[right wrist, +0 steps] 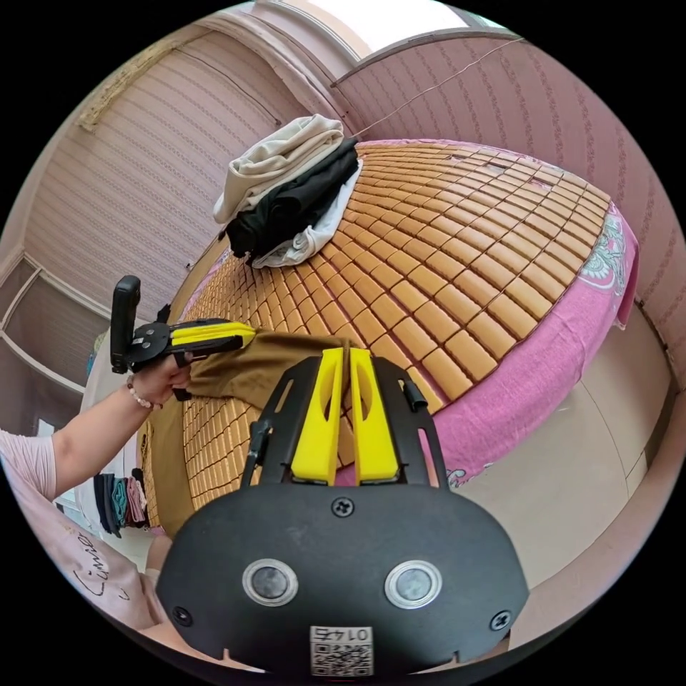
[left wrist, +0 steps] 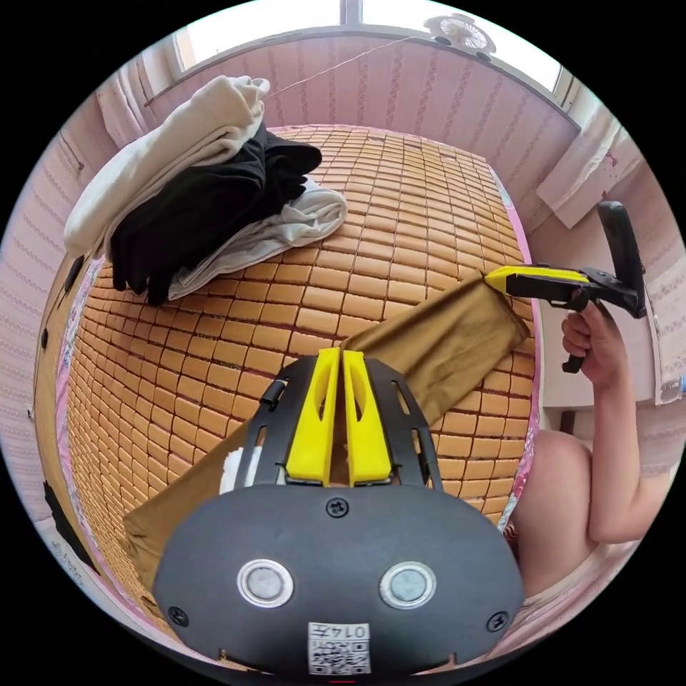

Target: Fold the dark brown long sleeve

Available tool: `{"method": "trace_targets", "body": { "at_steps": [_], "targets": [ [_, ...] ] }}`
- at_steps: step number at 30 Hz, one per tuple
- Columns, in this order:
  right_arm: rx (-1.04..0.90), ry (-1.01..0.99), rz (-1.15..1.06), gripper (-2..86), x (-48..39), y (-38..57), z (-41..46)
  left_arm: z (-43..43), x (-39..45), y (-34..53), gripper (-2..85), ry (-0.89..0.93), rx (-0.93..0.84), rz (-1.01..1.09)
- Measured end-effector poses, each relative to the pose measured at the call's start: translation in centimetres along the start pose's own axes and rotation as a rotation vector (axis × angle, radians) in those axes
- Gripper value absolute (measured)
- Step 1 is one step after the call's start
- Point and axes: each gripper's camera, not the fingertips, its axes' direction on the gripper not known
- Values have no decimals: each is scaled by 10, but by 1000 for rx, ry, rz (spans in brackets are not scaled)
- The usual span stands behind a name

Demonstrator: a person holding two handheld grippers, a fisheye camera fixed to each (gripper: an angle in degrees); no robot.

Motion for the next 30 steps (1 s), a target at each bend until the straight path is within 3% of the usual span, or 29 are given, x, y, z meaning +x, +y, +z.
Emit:
{"method": "trace_targets", "body": {
  "at_steps": [5,7,9,14,19,26,30],
  "targets": [
    [103,122,22,6,-15,8,-28,-37,-3,12,38,6,68,-32],
    [121,44,-10,2,-21,9,-33,-56,13,25,40,72,103,22],
    [90,-59,-26,-1,-30,7,-26,-56,35,33,44,132,88,84],
    [-24,61,-45,-3,-56,3,-13,-39,83,40,44,201,50,139],
    [-4,13,-19,-4,-67,4,-22,-51,93,62,4,305,11,150],
    [0,141,3,-5,-105,1,-42,-108,69,107,3,285,146,49],
    [28,96,22,-3,-122,0,-50,-151,32,172,3,291,191,-104]
  ]
}}
